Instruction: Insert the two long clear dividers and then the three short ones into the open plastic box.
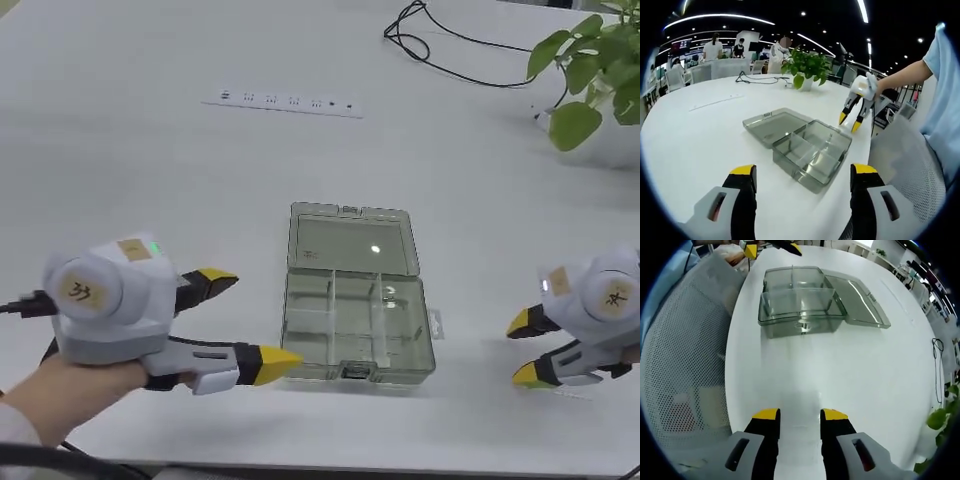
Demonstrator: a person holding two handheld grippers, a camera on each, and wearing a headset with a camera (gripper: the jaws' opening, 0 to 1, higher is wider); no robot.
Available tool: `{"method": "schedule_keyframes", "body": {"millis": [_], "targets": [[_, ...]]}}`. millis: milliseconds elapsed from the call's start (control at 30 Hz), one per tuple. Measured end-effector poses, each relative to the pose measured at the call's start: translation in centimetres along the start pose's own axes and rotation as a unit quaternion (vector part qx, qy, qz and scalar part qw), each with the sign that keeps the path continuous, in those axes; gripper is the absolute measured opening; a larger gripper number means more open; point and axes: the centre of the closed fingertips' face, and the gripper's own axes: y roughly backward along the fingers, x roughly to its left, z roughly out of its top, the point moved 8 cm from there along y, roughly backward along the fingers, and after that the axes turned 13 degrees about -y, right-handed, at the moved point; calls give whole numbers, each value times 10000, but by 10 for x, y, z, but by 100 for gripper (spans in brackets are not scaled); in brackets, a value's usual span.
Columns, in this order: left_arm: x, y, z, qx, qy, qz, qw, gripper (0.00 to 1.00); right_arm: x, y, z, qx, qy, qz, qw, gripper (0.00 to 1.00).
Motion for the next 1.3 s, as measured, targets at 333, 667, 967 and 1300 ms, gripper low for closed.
{"method": "schedule_keyframes", "body": {"millis": [333,667,967,1300], "targets": [[-3,-18,4,70,403,-175,9990,74,1,18,28,-471,267,-261,9982,32],[-9,-39,28,-33,1226,-494,9912,59,18,39,78,-1012,661,-756,9898,32],[-19,-54,44,-165,2286,-783,9702,43,33,45,111,-1200,1016,-1090,9815,32],[-31,-66,50,-183,2908,-965,9517,28,51,40,138,-1297,1242,-1366,9742,32]]}}
